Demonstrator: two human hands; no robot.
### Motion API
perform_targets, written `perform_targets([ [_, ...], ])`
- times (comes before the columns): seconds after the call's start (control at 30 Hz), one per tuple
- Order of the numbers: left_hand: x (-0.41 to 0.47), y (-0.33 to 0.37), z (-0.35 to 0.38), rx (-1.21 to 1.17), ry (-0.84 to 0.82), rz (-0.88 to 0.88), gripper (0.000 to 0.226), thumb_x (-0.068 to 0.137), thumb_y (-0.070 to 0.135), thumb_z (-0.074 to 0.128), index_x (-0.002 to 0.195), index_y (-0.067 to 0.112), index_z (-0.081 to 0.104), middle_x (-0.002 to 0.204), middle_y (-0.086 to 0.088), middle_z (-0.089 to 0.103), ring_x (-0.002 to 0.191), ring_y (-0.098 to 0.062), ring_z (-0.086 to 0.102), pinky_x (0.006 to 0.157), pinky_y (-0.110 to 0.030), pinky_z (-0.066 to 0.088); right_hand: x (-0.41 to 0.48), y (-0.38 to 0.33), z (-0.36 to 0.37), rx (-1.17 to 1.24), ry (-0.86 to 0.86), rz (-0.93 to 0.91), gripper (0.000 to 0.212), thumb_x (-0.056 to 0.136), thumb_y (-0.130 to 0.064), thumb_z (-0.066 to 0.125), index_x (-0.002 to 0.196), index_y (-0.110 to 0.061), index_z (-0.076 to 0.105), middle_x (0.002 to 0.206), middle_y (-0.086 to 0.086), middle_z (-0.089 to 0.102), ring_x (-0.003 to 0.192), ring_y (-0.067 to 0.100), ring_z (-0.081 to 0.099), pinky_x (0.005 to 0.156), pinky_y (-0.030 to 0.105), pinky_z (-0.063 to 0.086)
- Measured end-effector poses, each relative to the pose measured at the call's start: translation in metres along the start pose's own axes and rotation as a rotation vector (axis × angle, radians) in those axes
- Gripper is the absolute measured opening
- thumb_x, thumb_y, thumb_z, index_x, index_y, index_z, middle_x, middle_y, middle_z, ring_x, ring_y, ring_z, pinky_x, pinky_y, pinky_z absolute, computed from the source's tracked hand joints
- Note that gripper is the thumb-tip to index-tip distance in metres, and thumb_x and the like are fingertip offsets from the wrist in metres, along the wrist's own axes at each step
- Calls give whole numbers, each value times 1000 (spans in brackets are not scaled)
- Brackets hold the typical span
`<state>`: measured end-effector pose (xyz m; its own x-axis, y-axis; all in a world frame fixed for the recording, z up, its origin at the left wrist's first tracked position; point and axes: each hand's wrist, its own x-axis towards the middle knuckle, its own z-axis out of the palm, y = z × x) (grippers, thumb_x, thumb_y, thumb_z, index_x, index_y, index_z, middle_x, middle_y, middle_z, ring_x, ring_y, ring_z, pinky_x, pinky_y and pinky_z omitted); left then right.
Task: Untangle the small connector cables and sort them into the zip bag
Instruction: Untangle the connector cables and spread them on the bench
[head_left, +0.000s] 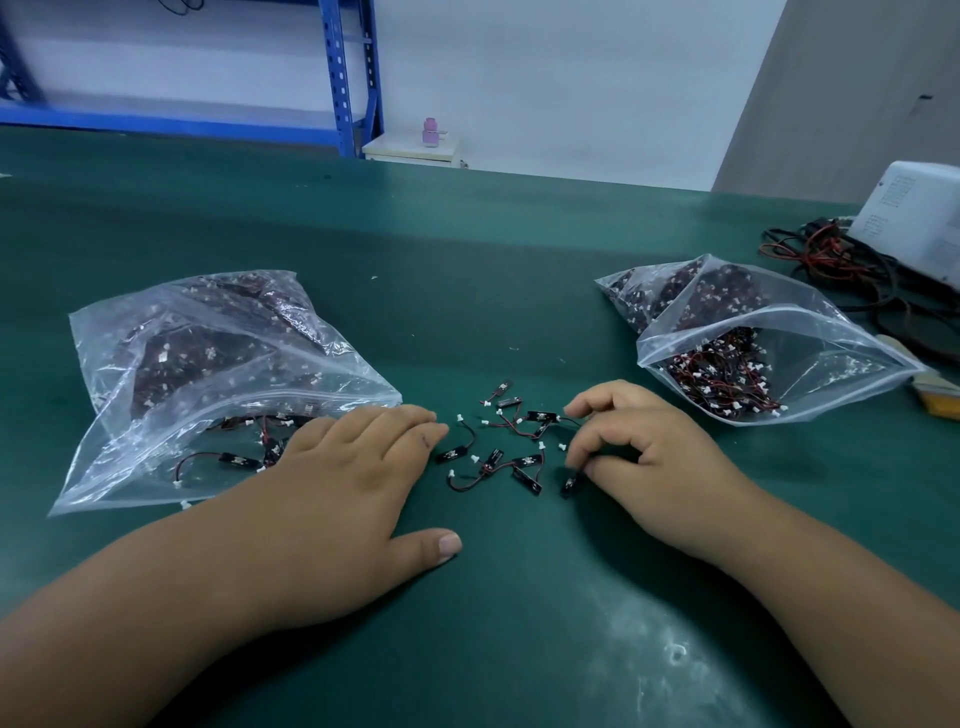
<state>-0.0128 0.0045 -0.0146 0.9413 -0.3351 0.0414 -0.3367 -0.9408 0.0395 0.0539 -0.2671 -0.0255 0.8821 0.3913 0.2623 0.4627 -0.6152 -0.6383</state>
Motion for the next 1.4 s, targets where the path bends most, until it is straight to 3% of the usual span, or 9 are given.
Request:
perform_targets([
  [0.07,0,-1,1,9,-12,1,91,69,86,0,149,42,0,153,26,-4,141,0,-6,113,-27,-1,0,2,-1,39,40,6,42,76,10,65,76,-32,72,109,-18,60,107,0,56,92,11,38],
  [0.2,0,-1,2,14,-19,4,92,69,86,-1,150,41,8,152,26,2,142,1,-3,113,-27,3,2,10,-6,-47,68,20,49,74,12,60,90,-35,66,98,-17,60,97,5,55,87,17,42],
  [0.43,-1,-3,-1,-11,10,-15,82,69,88,4,136,44,21,133,29,19,129,1,18,109,-29,19,0,13,-8,-153,69,44,36,76,1,65,74,-35,69,83,-16,61,85,1,59,79,23,47],
  [0.67,1,-4,-5,-15,34,-43,56,73,82,14,113,46,27,111,24,30,111,-2,31,100,-28,28,-1,12,-9,-127,72,64,31,71,-2,64,65,-33,66,83,-18,61,79,7,59,69,22,46],
  [0.87,3,-5,-5,-35,106,-41,21,88,57,40,99,45,27,98,23,35,97,-4,35,93,-29,34,-3,8,-9,-99,42,53,20,63,-17,57,74,-32,66,80,-14,61,78,9,60,69,24,47],
  [1.07,4,-6,-5,-34,122,-23,17,89,46,44,101,42,33,100,20,40,97,-6,40,94,-31,38,-1,9,-10,-108,55,82,28,69,-4,70,72,-32,67,79,-13,61,77,8,60,76,33,51],
  [1.2,4,-5,-4,-16,121,-28,15,89,46,43,100,41,34,99,18,39,97,-7,40,93,-31,37,3,13,-8,-186,114,120,24,79,-11,72,70,-32,66,77,-12,59,79,3,56,85,41,48],
  [1.4,4,-2,-4,-12,123,-29,12,89,44,42,97,41,34,97,18,39,96,-6,40,93,-31,37,10,12,-1,-233,126,115,16,89,-28,70,76,-36,64,80,-11,56,80,2,53,87,40,46],
])
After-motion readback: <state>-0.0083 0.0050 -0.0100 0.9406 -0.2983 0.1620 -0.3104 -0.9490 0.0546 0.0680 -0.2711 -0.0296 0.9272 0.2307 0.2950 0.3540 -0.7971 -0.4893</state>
